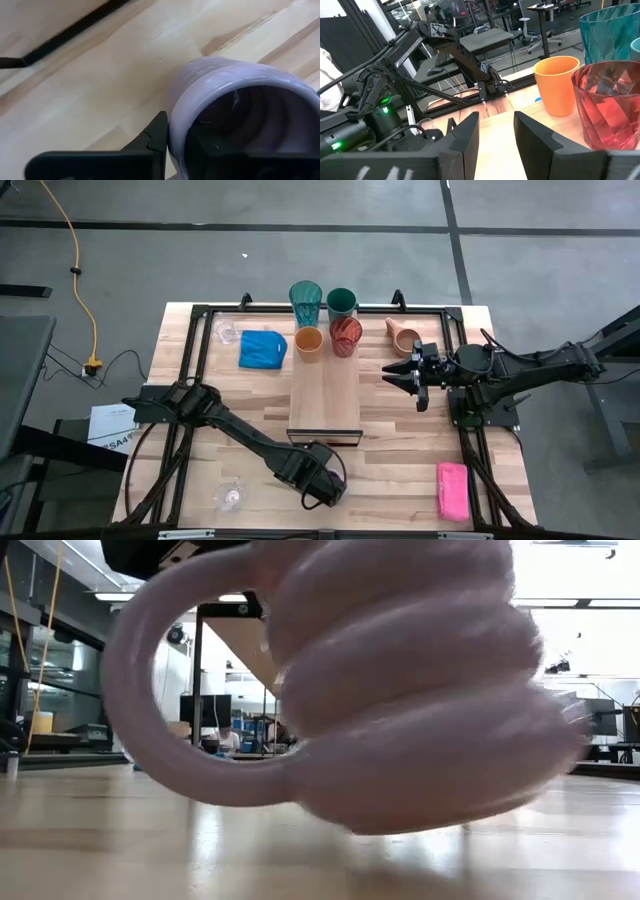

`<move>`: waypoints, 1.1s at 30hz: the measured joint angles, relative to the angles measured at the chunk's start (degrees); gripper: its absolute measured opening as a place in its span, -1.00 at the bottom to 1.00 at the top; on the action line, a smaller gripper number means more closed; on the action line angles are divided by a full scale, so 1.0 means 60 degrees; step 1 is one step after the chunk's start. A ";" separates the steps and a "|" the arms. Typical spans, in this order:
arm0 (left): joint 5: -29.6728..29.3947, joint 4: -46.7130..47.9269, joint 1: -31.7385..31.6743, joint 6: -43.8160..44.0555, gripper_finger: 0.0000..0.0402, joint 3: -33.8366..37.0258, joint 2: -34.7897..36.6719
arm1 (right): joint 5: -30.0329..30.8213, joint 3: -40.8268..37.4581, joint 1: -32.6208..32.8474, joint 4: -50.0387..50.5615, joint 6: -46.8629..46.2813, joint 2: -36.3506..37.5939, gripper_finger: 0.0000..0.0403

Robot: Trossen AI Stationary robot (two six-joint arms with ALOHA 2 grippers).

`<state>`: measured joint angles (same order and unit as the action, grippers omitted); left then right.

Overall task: Stack small to large cups/mugs on shelf
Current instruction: Put the purple mug on the shelf

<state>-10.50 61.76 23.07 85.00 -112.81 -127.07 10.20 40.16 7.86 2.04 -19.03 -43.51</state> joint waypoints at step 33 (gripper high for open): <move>-0.0397 -0.0079 -0.0033 -0.1306 -0.38 -0.0627 0.0222 | -0.0004 0.0000 0.0002 0.0004 -0.0073 0.0004 -0.43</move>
<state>-12.88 61.29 22.87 77.17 -116.57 -125.73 10.17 40.16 7.87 2.07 -19.46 -43.48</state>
